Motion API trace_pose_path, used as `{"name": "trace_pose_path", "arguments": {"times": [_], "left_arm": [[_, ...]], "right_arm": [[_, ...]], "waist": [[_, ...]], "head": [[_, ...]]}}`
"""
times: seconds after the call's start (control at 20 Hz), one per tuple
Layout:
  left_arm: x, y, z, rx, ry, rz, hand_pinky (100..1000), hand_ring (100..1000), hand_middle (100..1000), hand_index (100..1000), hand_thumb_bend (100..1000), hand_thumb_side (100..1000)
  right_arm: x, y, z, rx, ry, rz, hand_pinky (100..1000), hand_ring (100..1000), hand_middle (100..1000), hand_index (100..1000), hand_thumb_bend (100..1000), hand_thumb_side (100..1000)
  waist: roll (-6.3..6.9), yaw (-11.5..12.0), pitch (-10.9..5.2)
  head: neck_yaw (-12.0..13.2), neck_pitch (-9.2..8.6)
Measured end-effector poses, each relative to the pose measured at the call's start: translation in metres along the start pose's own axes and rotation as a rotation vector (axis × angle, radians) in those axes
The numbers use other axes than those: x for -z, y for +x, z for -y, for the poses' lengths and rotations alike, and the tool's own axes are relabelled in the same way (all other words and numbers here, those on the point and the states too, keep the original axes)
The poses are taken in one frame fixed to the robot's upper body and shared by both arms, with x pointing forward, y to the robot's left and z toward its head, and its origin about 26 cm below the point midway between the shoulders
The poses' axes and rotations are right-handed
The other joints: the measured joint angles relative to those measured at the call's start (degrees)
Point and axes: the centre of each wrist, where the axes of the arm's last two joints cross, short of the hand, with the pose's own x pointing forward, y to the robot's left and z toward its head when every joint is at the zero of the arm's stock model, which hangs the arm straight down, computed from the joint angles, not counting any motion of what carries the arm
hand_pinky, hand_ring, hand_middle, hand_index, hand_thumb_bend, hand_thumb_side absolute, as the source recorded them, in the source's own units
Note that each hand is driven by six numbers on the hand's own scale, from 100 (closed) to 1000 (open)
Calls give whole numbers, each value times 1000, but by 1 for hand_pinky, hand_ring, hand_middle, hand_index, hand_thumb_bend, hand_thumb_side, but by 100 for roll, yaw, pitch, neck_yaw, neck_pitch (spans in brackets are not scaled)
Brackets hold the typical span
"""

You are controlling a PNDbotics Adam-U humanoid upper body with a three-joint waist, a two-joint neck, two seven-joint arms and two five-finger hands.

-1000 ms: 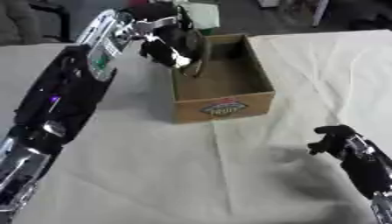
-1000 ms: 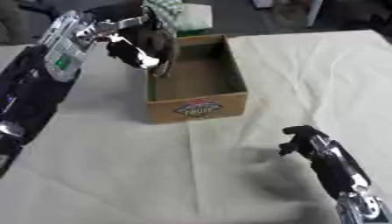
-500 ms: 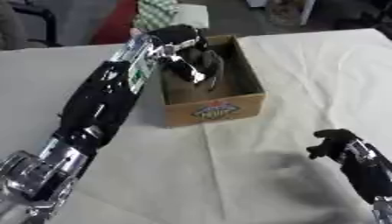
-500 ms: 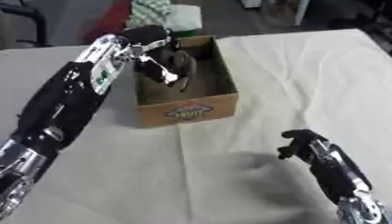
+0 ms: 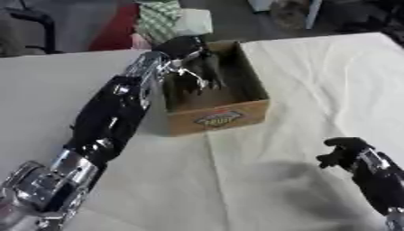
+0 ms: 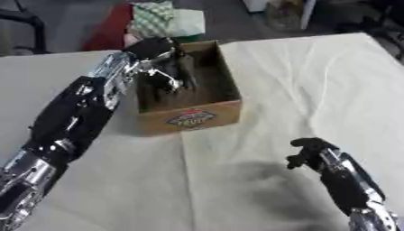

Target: Pick up objects on the table and place them in the box.

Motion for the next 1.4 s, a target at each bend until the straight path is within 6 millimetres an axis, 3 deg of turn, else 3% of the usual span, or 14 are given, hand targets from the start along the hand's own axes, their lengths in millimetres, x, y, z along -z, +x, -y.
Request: {"name": "trace_pose_path", "arguments": {"times": [0.15,0.3,0.35,0.4,0.55,0.6,0.75,0.95,1.05,1.2,1.25,1.3,1.4], "left_arm": [[0,0,1,9,-40,27,726,655,641,740,233,177],[0,0,2,18,-95,59,758,718,714,772,313,178],[0,0,2,21,-115,69,763,731,726,778,327,222],[0,0,3,25,-134,80,771,749,749,789,407,397],[0,2,-1,30,-161,112,781,768,770,804,582,607],[0,3,-3,28,-159,123,785,772,774,806,615,651],[-1,6,-11,18,-138,159,796,781,782,813,641,674],[-4,9,-24,7,-96,201,791,770,774,809,586,644],[-9,7,-34,-8,-53,214,771,739,747,786,433,599],[-23,1,-47,-83,56,221,759,717,728,765,326,588],[-30,-1,-49,-124,101,221,738,689,700,741,172,586],[-38,-4,-51,-179,150,219,727,676,686,725,100,584],[-58,-12,-51,-307,255,201,716,663,676,716,100,642]], "right_arm": [[0,0,0,2,1,0,747,527,408,726,100,854],[0,0,0,2,1,0,747,527,408,726,100,854],[0,0,0,2,1,0,747,527,408,726,100,854],[0,0,0,2,1,0,747,527,408,726,100,855],[0,0,0,2,1,-1,747,527,408,726,100,856],[0,0,0,2,1,-1,747,527,408,726,100,855],[0,0,0,2,1,-1,747,527,408,726,100,855],[0,0,0,3,1,-1,747,527,408,726,100,853],[0,0,0,3,0,-2,747,527,408,726,100,850],[-1,-1,0,3,-6,-2,747,527,408,726,100,849],[-2,-1,0,4,-10,-5,747,527,408,726,100,850],[-4,-2,1,5,-16,-9,747,527,408,725,100,848],[-5,-2,2,5,-25,-10,746,527,408,725,100,843]], "waist": [[9,-3,0],[11,-3,0],[12,-2,0],[12,-1,0],[13,17,0],[12,21,0],[9,37,0],[0,65,-6],[0,104,-13],[4,172,-49],[7,203,-59],[17,242,-69],[37,336,-82]], "head": [[0,0],[-1,0],[-2,0],[-3,0],[-10,-1],[-13,-1],[-31,-1],[-45,-1],[-63,-1],[-110,0],[-132,1],[-155,3],[-209,6]]}}
